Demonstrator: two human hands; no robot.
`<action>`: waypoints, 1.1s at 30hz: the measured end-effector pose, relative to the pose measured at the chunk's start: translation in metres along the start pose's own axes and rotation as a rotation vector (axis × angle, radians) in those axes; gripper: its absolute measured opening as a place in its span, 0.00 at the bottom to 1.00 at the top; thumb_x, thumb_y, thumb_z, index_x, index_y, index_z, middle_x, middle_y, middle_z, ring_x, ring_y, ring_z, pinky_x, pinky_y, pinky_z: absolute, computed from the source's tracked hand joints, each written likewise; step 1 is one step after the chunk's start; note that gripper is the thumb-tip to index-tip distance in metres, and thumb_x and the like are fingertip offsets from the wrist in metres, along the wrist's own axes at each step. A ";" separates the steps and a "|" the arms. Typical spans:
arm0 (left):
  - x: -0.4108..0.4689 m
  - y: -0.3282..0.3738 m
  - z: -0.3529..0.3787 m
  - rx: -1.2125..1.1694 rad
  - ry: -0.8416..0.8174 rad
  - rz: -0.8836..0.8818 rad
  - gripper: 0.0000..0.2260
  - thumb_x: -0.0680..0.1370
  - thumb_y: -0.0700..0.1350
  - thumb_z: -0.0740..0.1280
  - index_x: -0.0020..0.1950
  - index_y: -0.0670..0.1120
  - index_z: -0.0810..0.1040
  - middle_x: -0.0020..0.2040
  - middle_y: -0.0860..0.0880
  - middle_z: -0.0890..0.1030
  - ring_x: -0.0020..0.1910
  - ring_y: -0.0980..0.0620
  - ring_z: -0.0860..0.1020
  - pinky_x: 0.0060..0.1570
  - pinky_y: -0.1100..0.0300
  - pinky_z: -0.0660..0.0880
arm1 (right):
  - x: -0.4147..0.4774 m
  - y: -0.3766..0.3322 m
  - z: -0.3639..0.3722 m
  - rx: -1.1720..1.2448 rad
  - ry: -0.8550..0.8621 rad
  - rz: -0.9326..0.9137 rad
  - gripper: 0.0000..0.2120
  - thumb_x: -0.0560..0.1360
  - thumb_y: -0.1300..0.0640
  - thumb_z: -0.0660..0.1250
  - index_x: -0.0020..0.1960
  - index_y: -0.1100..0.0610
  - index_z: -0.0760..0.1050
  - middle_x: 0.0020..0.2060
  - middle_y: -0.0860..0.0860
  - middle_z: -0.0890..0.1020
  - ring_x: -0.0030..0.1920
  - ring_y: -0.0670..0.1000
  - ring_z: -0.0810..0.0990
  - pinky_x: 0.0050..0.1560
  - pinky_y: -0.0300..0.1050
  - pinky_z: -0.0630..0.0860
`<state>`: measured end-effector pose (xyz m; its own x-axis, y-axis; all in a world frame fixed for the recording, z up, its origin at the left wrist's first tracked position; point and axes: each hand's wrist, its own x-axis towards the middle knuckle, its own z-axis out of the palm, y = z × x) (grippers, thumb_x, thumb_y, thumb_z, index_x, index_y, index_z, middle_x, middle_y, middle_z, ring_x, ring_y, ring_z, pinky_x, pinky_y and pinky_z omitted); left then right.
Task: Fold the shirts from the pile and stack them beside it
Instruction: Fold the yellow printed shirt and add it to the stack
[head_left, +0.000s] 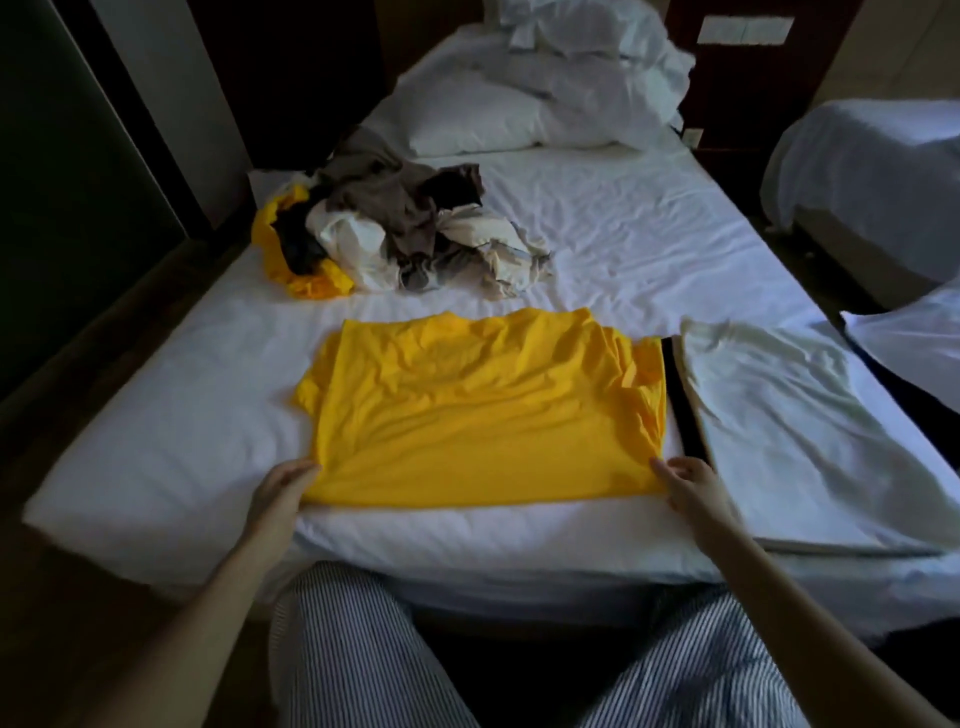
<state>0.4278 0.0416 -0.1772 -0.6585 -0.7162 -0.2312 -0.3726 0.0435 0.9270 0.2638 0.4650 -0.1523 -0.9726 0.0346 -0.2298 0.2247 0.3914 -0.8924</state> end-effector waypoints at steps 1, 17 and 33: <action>0.000 0.002 0.002 -0.012 0.031 -0.022 0.09 0.78 0.38 0.65 0.57 0.41 0.77 0.54 0.46 0.77 0.54 0.49 0.72 0.53 0.58 0.67 | 0.000 0.001 0.001 -0.033 0.010 -0.002 0.10 0.75 0.54 0.68 0.46 0.61 0.73 0.31 0.52 0.72 0.32 0.51 0.69 0.32 0.43 0.64; -0.016 -0.012 -0.001 -0.007 0.113 0.056 0.13 0.79 0.43 0.66 0.61 0.39 0.74 0.56 0.41 0.77 0.55 0.44 0.75 0.51 0.54 0.71 | -0.022 0.020 -0.007 -0.072 -0.005 0.002 0.09 0.77 0.57 0.66 0.42 0.62 0.75 0.34 0.54 0.75 0.35 0.50 0.71 0.37 0.45 0.66; -0.042 0.039 0.086 0.711 0.078 0.422 0.28 0.76 0.41 0.65 0.75 0.45 0.61 0.75 0.43 0.61 0.74 0.42 0.55 0.68 0.46 0.53 | -0.031 0.010 0.018 -0.354 0.262 -0.179 0.20 0.75 0.62 0.64 0.65 0.64 0.68 0.63 0.64 0.68 0.62 0.64 0.69 0.59 0.52 0.66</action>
<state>0.3848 0.1328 -0.1570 -0.7980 -0.5862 0.1400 -0.4458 0.7304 0.5174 0.2971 0.4513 -0.1613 -0.9865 0.1514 0.0617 0.0629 0.7000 -0.7114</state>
